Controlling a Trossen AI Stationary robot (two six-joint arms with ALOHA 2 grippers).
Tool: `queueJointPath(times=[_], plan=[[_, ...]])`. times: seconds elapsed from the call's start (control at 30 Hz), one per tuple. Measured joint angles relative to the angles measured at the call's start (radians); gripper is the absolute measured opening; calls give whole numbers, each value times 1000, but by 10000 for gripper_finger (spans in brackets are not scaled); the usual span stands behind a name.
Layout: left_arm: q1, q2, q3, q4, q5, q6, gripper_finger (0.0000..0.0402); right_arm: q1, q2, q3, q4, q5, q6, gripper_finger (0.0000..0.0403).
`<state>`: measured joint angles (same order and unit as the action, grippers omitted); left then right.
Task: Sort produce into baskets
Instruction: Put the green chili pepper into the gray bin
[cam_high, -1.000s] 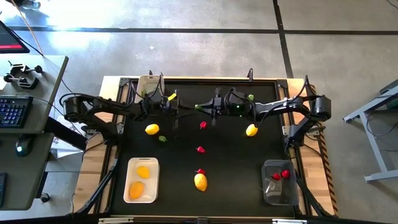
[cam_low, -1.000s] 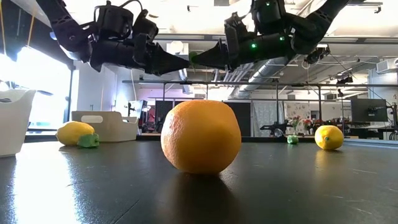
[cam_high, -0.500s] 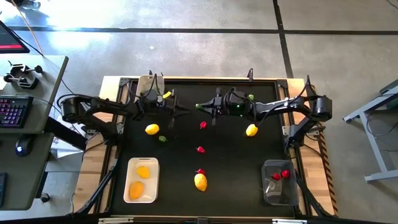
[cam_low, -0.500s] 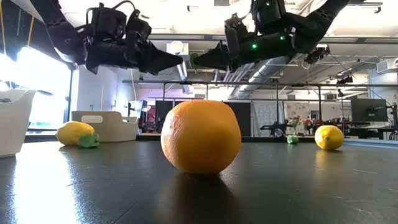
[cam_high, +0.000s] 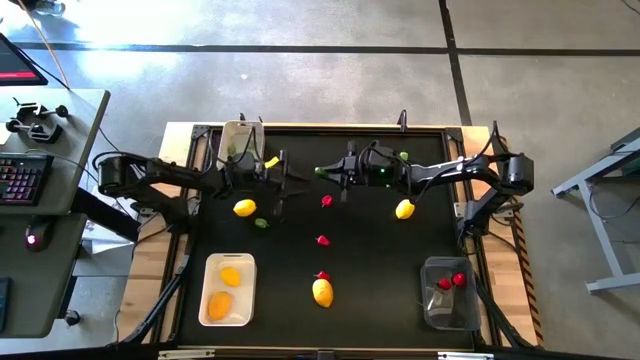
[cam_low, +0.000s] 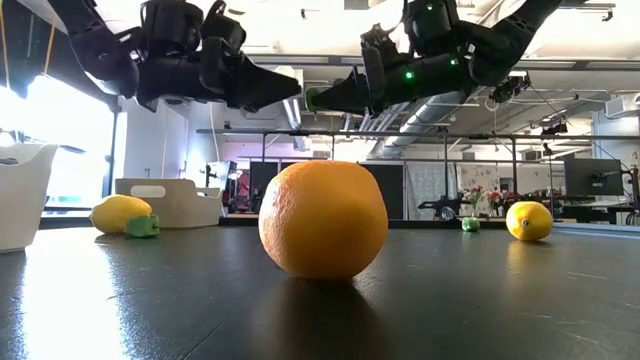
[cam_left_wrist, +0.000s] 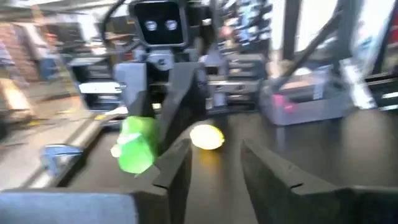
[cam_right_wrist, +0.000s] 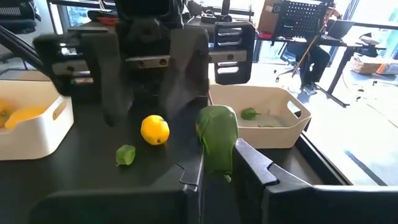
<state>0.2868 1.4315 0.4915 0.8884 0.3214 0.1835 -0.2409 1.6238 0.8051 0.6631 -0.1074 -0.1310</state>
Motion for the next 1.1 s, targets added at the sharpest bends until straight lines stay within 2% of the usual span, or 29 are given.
queueJointPath(times=[0.1,0.33,0.67,1.1], plan=[[-27,0,0,-10,-102,43,149,0,0,0,0,0,0,39],[-41,0,0,-9,-199,42,155,2,1,0,20,-12,19,39],[-39,1,9,4,-175,12,130,3,1,0,54,-69,-1,39],[-64,1,10,4,-174,1,71,34,0,-2,52,-58,-1,39]])
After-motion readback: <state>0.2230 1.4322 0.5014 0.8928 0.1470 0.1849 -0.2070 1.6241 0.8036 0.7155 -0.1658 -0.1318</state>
